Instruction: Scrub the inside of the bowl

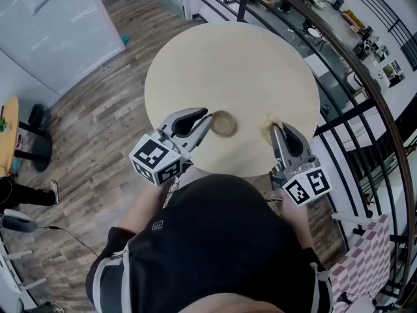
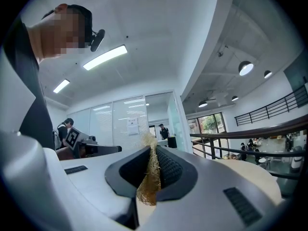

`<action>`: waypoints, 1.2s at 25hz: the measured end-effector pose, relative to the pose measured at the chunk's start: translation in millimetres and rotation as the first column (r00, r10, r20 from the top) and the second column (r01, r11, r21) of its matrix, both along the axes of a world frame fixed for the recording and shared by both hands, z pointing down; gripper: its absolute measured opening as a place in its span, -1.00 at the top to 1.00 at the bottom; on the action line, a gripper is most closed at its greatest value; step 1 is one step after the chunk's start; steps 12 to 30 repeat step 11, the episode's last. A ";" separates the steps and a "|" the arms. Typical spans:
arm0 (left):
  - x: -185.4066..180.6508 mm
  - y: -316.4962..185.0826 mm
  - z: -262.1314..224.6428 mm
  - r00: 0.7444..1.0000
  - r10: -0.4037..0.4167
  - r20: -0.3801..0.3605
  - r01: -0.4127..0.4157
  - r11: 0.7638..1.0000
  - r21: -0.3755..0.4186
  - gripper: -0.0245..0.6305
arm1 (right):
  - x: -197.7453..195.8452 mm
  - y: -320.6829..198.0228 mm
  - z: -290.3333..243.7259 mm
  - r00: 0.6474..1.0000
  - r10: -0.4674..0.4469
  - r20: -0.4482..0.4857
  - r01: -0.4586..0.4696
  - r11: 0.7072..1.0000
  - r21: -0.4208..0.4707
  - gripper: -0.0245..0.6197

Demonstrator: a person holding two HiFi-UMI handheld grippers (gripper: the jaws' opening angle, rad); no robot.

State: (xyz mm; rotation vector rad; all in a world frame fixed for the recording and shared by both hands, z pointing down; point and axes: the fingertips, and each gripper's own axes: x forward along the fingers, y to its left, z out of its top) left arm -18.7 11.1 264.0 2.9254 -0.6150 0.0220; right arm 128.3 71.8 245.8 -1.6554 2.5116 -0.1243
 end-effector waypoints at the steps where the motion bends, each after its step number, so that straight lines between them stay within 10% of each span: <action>1: -0.3 0.1 -0.5 1.000 0.001 0.000 -0.001 1.000 0.000 0.72 | -1.4 0.3 -0.1 1.000 0.000 -0.003 0.000 1.000 0.000 0.79; 30: 9.8 5.8 6.7 0.999 0.032 -0.007 -0.032 0.999 -0.011 0.72 | -3.9 4.1 6.3 1.000 -0.003 -0.005 0.003 1.000 -0.006 0.79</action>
